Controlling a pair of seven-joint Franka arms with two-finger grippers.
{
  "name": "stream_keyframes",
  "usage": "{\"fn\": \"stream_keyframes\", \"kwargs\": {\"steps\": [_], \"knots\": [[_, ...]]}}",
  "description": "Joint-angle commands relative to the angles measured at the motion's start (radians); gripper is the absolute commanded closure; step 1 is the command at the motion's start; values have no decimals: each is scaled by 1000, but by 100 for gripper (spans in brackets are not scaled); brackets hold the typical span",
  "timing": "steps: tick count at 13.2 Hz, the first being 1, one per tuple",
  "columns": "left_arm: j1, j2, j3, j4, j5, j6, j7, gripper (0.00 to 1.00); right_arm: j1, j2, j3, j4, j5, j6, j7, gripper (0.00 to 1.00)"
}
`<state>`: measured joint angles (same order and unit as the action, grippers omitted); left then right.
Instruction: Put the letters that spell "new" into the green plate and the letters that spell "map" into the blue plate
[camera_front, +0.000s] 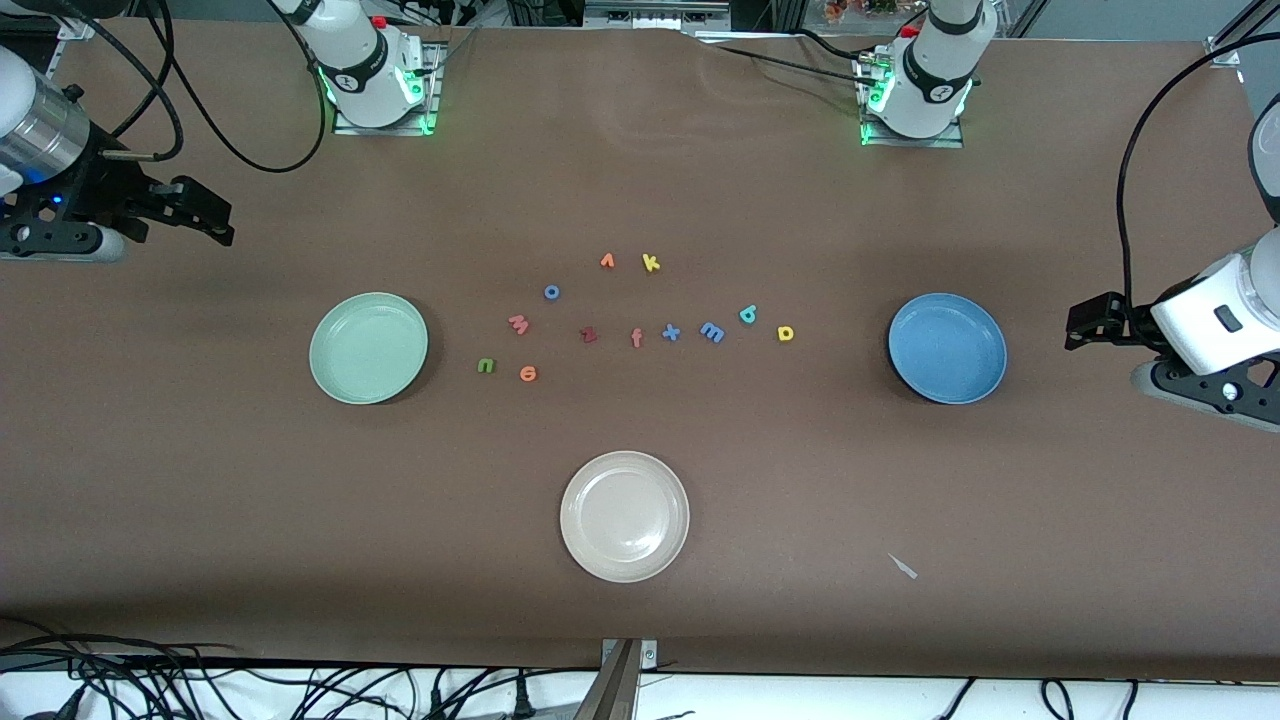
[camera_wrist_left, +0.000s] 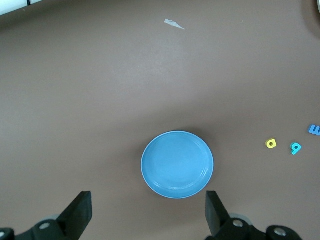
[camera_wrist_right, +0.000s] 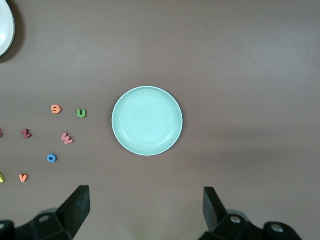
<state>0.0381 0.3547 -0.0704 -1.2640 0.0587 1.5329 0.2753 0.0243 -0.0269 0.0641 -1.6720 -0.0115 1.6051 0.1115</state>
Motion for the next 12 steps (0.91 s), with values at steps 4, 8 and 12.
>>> {"fn": "stream_keyframes", "kwargs": {"steps": [4,8,12], "knots": [[-7,-7,-2,-2,24,4,4,0,-3,-19,3,-5,5,-13,-3,0],[-14,-14,-9,3,21,1,4,0,-3,-19,3,-5,5,-13,-1,0],[-18,-23,1,5,9,-2,7,0,-3,-21,5,-5,5,-19,0,0]]}}
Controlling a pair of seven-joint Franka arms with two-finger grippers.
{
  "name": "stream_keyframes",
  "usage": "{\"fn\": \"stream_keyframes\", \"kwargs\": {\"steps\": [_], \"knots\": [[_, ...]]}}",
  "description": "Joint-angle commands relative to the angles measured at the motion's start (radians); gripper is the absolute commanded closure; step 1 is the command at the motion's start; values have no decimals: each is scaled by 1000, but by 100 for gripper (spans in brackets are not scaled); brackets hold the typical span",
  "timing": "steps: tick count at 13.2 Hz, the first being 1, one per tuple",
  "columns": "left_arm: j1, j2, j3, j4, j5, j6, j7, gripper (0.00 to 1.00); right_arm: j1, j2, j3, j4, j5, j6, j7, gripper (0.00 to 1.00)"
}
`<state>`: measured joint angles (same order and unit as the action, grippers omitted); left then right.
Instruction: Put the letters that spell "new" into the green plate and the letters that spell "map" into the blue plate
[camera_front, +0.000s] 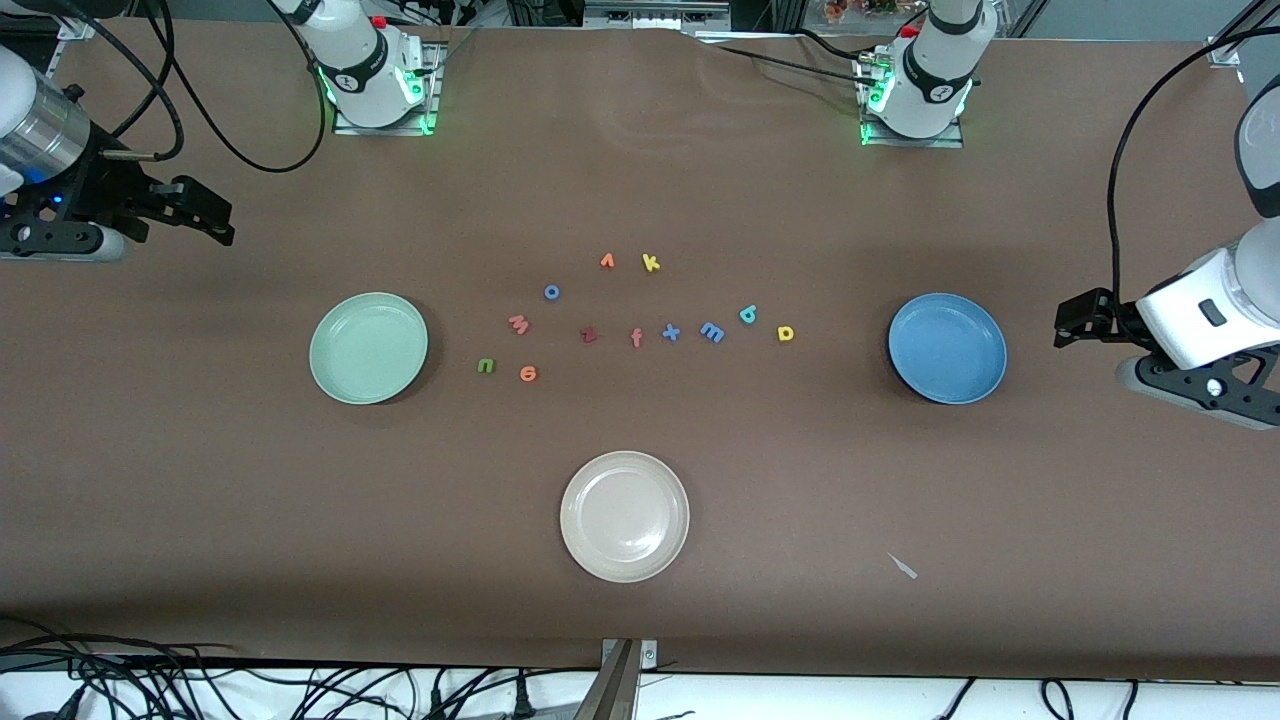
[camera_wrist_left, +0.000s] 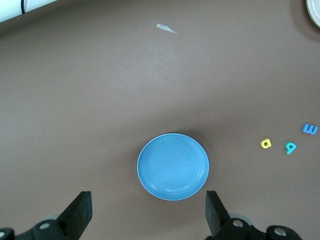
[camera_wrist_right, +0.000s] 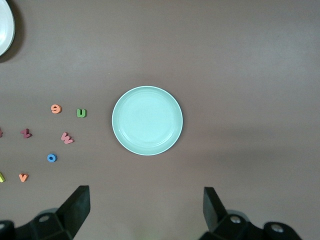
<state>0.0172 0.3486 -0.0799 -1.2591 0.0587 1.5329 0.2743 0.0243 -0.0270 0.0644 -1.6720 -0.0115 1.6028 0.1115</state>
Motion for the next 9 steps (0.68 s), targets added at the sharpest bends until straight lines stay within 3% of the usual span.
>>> {"fn": "stream_keyframes", "kwargs": {"steps": [1,9], "knots": [[10,-22,12,0,10,-8,8,0,-3,-21,5,-5,5,-15,0,0],[7,-19,11,-12,-36,-11,-32,0,-3,-21,9,-5,7,-37,8,0]]}}
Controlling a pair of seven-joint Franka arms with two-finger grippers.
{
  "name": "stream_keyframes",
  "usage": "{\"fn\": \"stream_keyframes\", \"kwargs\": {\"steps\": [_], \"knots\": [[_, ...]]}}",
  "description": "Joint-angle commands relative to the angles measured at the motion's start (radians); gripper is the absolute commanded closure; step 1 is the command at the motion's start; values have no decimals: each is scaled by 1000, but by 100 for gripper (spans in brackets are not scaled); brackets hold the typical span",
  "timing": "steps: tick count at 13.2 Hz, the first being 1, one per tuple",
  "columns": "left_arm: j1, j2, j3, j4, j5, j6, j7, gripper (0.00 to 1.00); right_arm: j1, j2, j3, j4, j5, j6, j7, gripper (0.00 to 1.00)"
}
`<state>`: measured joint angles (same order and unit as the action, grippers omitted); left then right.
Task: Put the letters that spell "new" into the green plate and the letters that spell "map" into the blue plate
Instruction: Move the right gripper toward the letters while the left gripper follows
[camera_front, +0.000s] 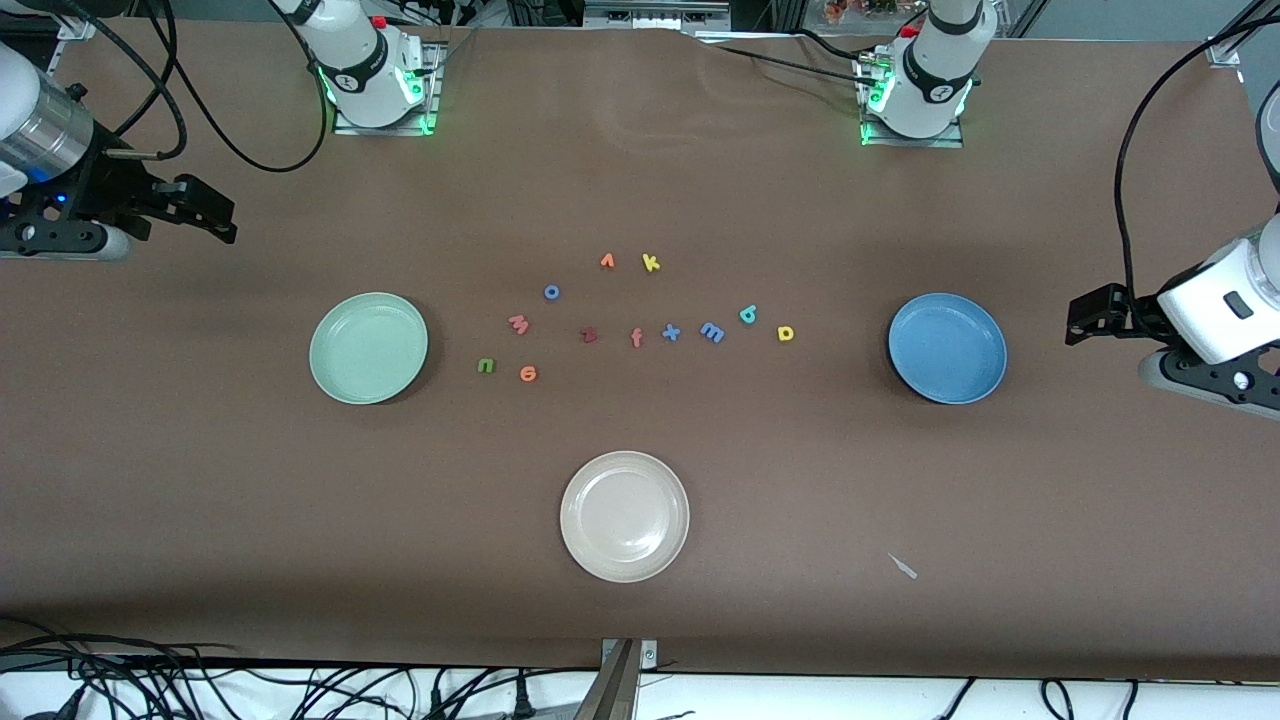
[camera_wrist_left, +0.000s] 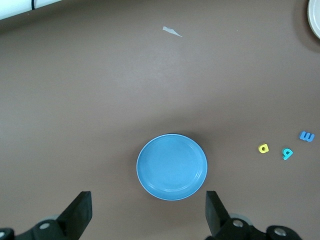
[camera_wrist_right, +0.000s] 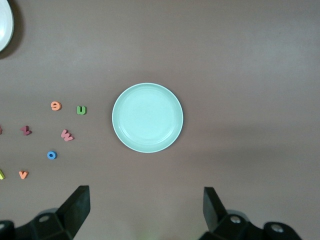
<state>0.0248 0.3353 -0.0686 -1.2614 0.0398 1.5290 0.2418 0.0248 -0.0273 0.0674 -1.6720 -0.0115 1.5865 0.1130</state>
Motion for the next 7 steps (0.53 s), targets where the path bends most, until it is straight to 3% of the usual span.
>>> {"fn": "stream_keyframes", "kwargs": {"steps": [1,7], "knots": [[0,-5,0,-12,-17,-7,2,0,-3,-17,6,-5,5,-20,8,0],[6,-7,1,-3,-17,-26,16,0,52,52,14,-5,5,-13,0,0]]}}
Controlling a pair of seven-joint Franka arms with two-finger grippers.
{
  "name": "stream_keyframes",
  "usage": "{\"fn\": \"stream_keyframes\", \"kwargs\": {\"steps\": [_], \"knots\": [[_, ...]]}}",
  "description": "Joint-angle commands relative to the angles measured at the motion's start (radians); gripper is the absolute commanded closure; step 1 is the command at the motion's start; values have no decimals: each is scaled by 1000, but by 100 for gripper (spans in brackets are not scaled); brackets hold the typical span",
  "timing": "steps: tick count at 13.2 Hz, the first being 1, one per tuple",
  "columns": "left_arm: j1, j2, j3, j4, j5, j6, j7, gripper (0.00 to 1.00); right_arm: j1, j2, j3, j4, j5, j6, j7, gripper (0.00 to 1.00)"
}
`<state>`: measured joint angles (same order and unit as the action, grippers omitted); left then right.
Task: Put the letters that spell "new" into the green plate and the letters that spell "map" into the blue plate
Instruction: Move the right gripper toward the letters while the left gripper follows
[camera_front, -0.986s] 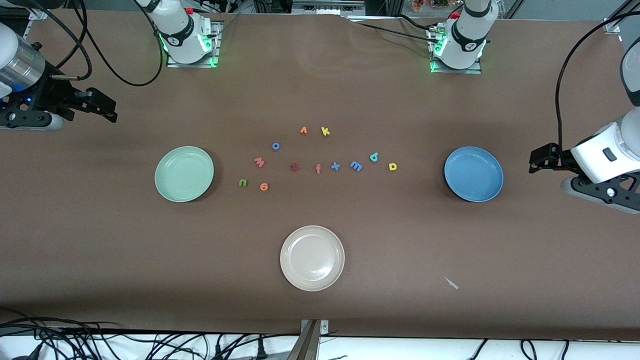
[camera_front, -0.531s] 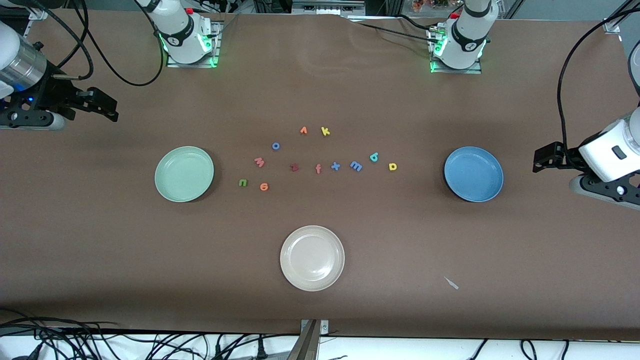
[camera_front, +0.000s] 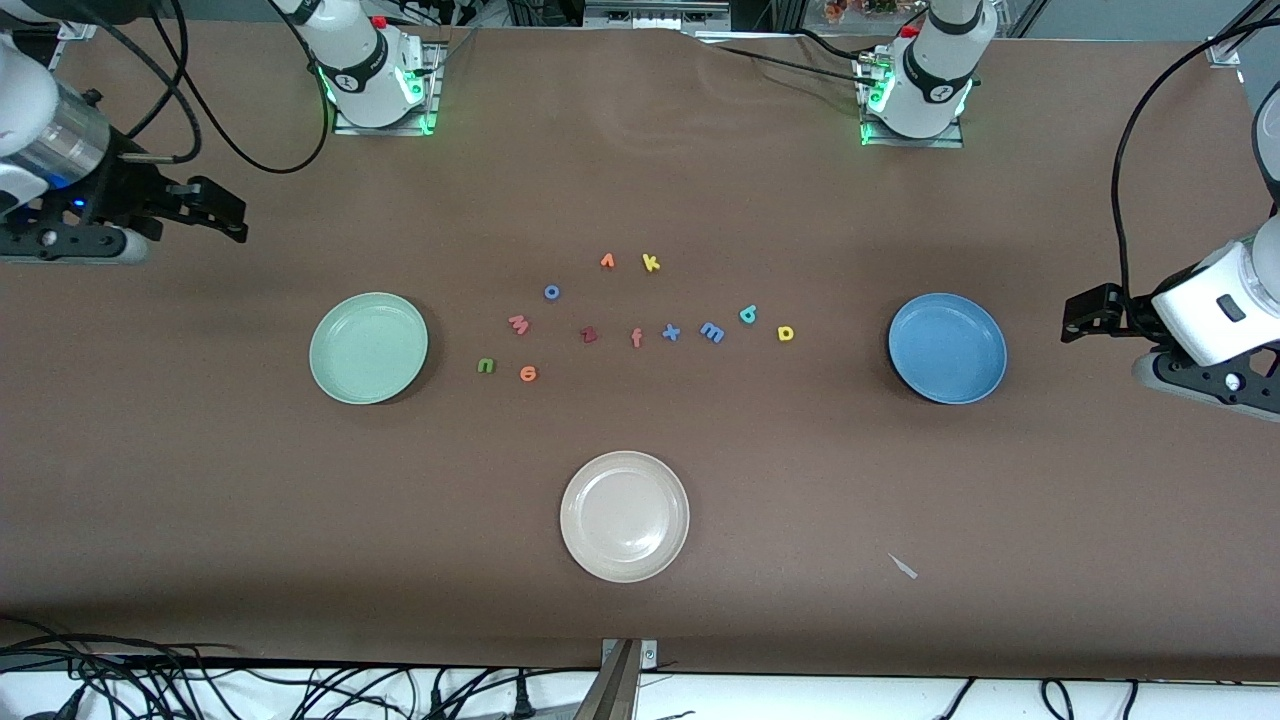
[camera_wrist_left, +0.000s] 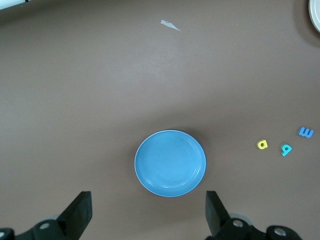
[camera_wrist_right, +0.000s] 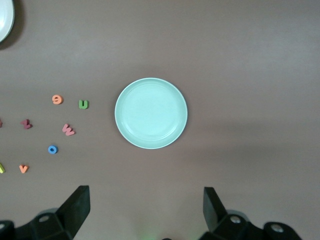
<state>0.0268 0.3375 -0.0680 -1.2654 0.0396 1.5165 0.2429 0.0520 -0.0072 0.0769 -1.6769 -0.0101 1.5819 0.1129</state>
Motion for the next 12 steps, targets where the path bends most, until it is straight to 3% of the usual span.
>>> {"fn": "stream_keyframes", "kwargs": {"steps": [1,8,12], "knots": [[4,-9,1,3,-18,-13,15,0,34,44,4,-1,7,3,8,0],[2,-8,1,-2,-14,-16,1,0,124,237,4,-4,-4,187,46,0],[-19,6,-7,-12,-20,-73,-4,0,201,328,4,-9,-13,301,239,0]]}}
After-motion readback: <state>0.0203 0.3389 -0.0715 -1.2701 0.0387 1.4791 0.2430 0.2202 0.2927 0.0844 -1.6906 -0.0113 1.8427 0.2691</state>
